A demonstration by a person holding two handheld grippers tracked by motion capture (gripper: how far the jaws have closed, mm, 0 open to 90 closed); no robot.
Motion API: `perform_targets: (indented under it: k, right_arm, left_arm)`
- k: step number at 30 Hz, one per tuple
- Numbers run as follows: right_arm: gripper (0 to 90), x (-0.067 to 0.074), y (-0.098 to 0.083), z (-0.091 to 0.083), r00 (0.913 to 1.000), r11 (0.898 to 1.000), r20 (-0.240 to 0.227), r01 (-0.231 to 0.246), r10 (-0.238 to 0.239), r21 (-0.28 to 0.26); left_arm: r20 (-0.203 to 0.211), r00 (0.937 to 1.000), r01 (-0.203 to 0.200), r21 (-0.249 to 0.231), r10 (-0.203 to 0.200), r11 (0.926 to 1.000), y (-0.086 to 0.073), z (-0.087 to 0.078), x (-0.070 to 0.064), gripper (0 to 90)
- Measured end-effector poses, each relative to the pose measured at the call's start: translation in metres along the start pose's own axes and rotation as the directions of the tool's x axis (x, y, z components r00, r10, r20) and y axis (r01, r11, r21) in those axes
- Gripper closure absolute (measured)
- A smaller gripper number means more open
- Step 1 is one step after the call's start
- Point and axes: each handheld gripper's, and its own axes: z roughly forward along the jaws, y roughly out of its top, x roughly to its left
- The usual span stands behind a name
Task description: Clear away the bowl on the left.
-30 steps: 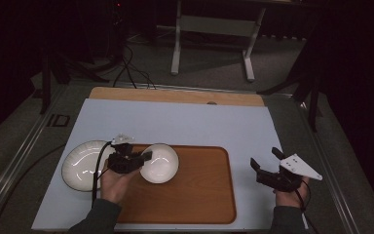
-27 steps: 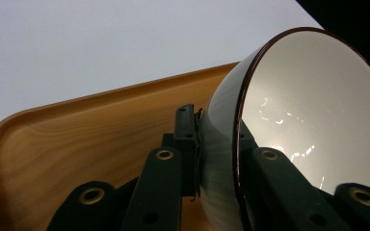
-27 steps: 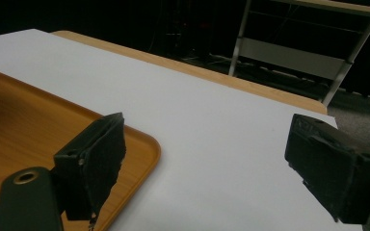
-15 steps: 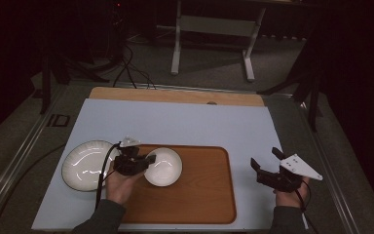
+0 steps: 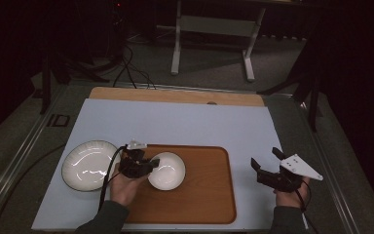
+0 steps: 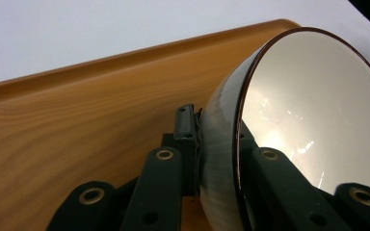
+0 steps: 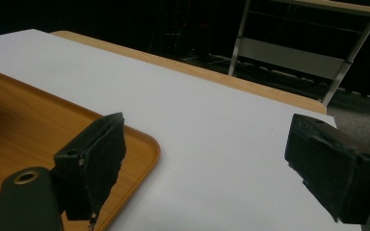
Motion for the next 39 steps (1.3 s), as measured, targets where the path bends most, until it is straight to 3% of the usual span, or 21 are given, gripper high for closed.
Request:
perform_targets:
  k: [23, 37, 39]
  right_arm:
    - [13.9, 0.0, 0.0, 0.0, 1.0, 1.0, 0.0, 0.0, 0.0, 0.0]
    - [13.9, 0.0, 0.0, 0.0, 1.0, 1.0, 0.0, 0.001, -0.001, 0.002]
    - [13.9, 0.0, 0.0, 0.0, 1.0, 1.0, 0.0, 0.001, -0.001, 0.002]
  left_arm:
    - [0.011, 0.9998, -0.017, 0.053, 0.016, 0.9985, -0.006, 0.017, -0.009, 81.4]
    - [0.033, 0.9994, 0.0, 0.074, -0.002, 0.9972, -0.009, 0.025, -0.009, 81.0]
    - [0.013, 0.9998, -0.013, 0.077, 0.012, 0.997, -0.01, 0.027, -0.009, 81.1]
